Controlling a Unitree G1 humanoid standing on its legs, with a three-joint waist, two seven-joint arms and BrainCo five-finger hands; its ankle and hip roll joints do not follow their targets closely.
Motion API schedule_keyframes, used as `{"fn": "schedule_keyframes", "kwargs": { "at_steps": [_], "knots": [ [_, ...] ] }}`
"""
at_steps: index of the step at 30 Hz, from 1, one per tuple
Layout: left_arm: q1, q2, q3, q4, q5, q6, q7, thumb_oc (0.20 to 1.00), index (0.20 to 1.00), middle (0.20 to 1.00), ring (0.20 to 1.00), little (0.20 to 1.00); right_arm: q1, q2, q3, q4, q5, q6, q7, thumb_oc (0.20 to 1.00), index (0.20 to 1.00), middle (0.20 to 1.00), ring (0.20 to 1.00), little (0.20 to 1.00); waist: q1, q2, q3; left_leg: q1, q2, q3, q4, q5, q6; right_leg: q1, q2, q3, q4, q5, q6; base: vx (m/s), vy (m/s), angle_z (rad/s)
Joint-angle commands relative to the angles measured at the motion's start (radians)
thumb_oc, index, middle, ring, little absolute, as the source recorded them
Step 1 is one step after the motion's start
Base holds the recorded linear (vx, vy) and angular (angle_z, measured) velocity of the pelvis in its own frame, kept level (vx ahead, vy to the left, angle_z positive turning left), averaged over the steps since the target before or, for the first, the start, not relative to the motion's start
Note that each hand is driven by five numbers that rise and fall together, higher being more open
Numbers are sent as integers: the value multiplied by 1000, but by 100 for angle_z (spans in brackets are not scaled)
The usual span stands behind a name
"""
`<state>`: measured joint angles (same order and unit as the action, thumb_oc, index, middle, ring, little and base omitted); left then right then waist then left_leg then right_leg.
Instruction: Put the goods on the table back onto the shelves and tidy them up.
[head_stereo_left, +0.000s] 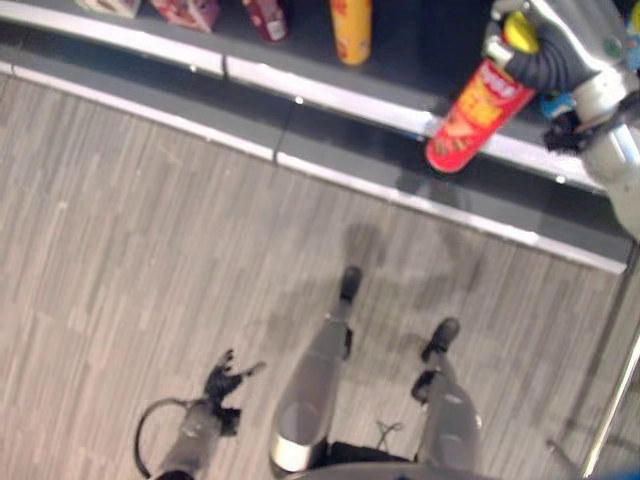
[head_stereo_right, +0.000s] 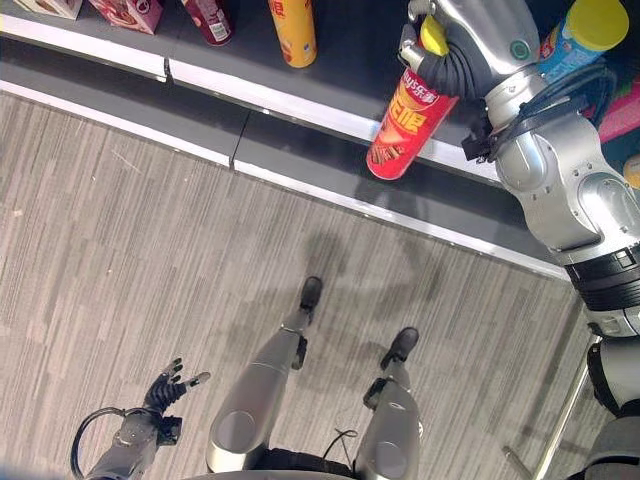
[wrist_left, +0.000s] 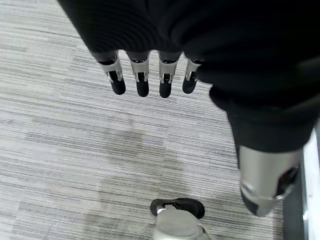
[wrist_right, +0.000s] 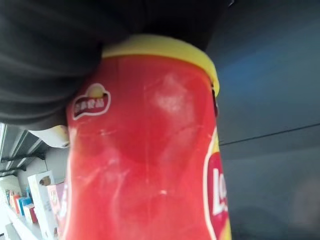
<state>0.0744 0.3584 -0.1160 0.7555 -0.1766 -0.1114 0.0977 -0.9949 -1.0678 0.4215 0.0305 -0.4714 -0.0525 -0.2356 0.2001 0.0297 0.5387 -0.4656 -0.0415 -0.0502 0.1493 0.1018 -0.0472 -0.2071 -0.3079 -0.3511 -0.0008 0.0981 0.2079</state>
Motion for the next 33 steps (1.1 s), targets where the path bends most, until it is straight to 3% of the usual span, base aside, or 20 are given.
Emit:
{"fn": "schedule_keyframes", "kwargs": {
  "at_steps": [1,17,24,33],
  "knots": [
    [34,61,-34,25,-9,-10,26,1000,1000,1000,1000,1000,-113,-42,36,-4,-10,0,-80,200,200,200,200,200,20,4,-94,-6,127,-93,40,-118,-99,-46,-79,20,71,-5,28,33,-16,9],
    [-2,54,-86,85,3,-26,48,1000,1000,1000,1000,1000,-232,-55,112,187,-72,42,-168,200,200,200,200,200,61,45,-76,-81,89,-129,60,-110,-100,-60,-104,-28,92,-22,31,16,-2,13],
    [-29,49,-115,90,0,-39,66,1000,1000,1000,1000,1000,-359,-79,240,303,-156,76,-208,200,200,200,200,200,72,48,-59,-140,80,-131,86,-110,-103,-113,-115,-24,117,-27,29,-8,4,8],
    [-52,45,-121,103,-3,-44,77,1000,1000,1000,1000,1000,-430,-83,302,353,-173,91,-219,200,200,200,200,200,70,48,-52,-178,76,-128,87,-104,-106,-154,-123,-20,128,-28,30,-2,3,3]
  ]
}}
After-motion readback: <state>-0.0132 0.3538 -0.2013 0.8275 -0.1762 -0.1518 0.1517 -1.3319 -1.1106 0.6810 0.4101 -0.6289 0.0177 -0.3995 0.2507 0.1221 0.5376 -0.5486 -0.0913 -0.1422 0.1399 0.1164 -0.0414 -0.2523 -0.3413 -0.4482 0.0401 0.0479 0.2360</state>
